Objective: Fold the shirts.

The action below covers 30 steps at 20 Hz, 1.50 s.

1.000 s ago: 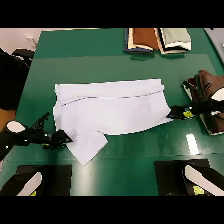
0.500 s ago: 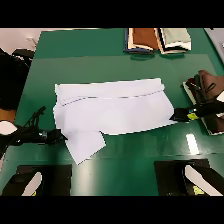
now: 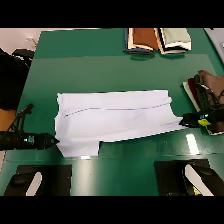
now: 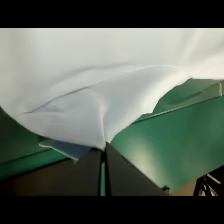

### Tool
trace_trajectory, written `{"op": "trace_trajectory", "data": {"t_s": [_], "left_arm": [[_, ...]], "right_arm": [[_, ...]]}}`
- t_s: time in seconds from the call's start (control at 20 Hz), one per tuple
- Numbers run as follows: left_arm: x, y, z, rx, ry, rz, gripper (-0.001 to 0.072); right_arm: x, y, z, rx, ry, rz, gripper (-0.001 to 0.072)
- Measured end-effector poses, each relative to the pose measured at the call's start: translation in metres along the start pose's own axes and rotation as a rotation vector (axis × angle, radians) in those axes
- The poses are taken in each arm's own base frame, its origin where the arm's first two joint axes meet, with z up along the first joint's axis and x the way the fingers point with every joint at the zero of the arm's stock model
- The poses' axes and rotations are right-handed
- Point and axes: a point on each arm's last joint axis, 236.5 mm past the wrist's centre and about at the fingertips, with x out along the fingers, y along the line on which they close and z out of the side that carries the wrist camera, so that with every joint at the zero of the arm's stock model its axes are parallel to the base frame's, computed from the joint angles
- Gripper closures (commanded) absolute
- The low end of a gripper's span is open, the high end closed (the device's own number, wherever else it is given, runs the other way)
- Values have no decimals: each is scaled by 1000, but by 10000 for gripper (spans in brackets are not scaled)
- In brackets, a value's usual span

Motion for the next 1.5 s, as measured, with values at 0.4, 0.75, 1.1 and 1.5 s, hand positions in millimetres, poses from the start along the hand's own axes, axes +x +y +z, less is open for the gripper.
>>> {"op": "trace_trajectory", "data": {"t_s": [0.4,0.75,1.1,1.5], "left_arm": [[17,22,131,23,-95,31,684],[60,41,238,13,-109,5,682],[84,35,274,35,-149,-1,216],[77,20,270,35,-99,-44,683]], "right_arm": [[4,5,87,-28,-17,-11,697],[26,-5,153,2,4,-5,696],[36,0,199,36,-56,81,236],[37,-58,165,151,-37,120,108]]}}
